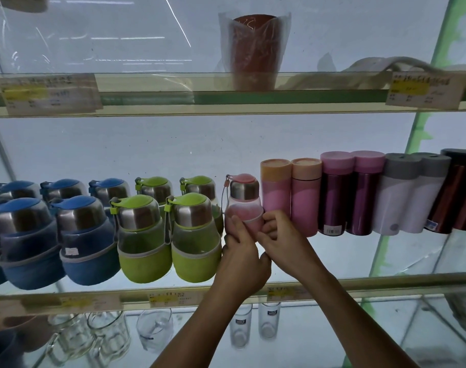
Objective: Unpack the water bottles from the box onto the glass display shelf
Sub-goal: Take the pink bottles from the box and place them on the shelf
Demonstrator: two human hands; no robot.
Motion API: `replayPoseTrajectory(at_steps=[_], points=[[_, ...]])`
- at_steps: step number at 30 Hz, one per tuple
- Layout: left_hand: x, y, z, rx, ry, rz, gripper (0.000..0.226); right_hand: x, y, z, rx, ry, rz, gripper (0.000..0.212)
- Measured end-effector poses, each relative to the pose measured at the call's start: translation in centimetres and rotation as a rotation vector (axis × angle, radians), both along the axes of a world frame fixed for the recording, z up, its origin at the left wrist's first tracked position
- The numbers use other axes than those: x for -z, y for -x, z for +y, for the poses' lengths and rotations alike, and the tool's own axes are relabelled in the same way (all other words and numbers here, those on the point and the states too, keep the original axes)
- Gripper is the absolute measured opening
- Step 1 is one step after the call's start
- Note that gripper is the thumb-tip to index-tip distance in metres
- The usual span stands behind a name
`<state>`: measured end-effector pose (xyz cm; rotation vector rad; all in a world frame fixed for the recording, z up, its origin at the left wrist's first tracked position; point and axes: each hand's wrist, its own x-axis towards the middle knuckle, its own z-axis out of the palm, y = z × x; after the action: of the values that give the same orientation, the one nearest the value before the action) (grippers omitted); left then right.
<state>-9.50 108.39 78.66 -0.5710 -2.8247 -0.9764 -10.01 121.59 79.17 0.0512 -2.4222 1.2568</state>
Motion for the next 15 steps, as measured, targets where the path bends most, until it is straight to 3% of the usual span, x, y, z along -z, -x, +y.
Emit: replayPoseTrajectory(at_steps=[9, 15], points=[[-0.5, 0.1, -0.3, 0.003, -0.001, -0.05, 0.102, 0.0, -0.2, 0.0, -0.046, -0.017, -0.049, 0.034], [-0.3, -0.8, -0.4, 0.027, -0.068, -0.03, 0.092, -0.5, -1.0, -0.1, 0.001, -0.008, -0.032, 0.032]])
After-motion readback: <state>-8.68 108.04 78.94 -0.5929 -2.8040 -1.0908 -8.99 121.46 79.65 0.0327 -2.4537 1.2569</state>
